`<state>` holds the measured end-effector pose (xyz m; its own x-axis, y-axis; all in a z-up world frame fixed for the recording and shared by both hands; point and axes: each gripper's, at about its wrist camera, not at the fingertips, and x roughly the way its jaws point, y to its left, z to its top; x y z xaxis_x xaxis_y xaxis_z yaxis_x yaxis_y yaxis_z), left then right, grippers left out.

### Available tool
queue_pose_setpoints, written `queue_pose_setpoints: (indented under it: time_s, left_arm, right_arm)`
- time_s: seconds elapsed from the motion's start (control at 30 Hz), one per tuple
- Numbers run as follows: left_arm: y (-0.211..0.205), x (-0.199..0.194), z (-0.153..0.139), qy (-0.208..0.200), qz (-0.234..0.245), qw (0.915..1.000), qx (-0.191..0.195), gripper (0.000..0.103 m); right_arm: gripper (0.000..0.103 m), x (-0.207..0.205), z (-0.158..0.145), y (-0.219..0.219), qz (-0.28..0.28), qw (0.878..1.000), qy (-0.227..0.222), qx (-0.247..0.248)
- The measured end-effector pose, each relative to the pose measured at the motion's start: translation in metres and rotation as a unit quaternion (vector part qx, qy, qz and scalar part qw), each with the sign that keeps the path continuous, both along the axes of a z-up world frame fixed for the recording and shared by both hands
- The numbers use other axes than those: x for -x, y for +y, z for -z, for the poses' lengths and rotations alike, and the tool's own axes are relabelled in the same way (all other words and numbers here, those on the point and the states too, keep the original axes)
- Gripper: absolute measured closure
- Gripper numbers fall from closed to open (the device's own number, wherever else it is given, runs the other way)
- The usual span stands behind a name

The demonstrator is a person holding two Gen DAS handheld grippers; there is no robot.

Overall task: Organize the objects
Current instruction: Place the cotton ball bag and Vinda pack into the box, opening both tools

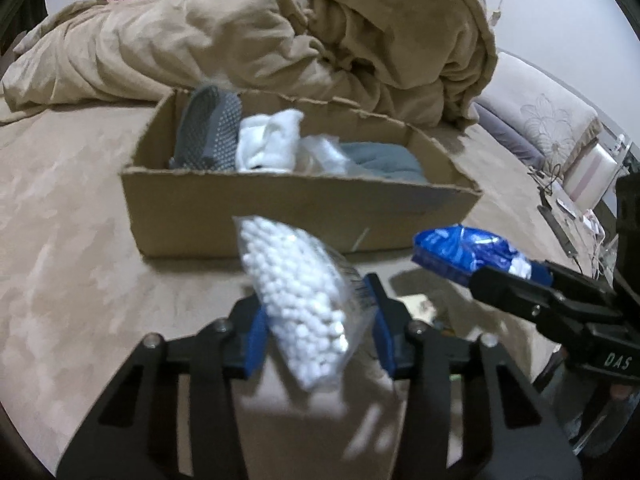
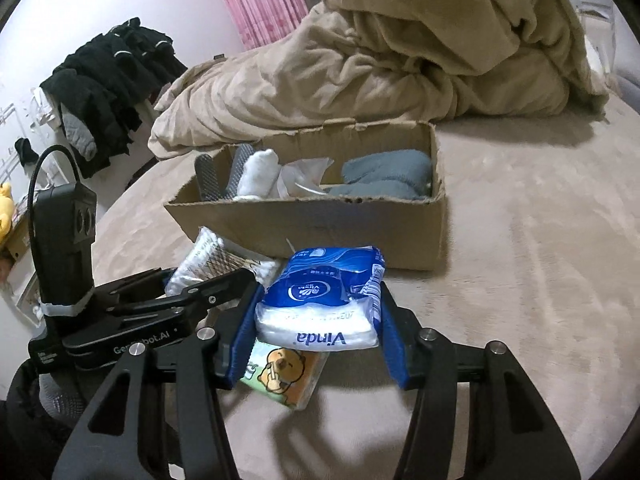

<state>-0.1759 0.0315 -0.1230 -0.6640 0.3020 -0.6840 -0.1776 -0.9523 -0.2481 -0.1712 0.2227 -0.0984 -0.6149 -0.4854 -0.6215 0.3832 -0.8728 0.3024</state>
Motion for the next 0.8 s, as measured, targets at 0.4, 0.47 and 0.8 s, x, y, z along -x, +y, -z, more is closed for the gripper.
queue_pose_setpoints:
  time_s: [0.4, 0.47, 0.8]
  left_arm:
    - [-0.007, -0.049, -0.069, 0.053, 0.013, 0.9984, -0.012, 0.059]
    - [-0.009, -0.056, -0.085, 0.067, 0.014, 0.9976, -0.012, 0.059]
    - [-0.022, -0.056, -0.15, 0.115, 0.001, 0.9932, -0.014, 0.059]
  right_arm:
    - [0.046, -0.037, -0.055, 0.003, 0.001, 0.998, 0.056, 0.006]
    - [0.046, -0.044, -0.067, 0.003, -0.003, 0.998, 0.064, 0.009]
    - [0.046, -0.053, -0.132, 0.002, -0.004, 0.992, 0.128, 0.012]
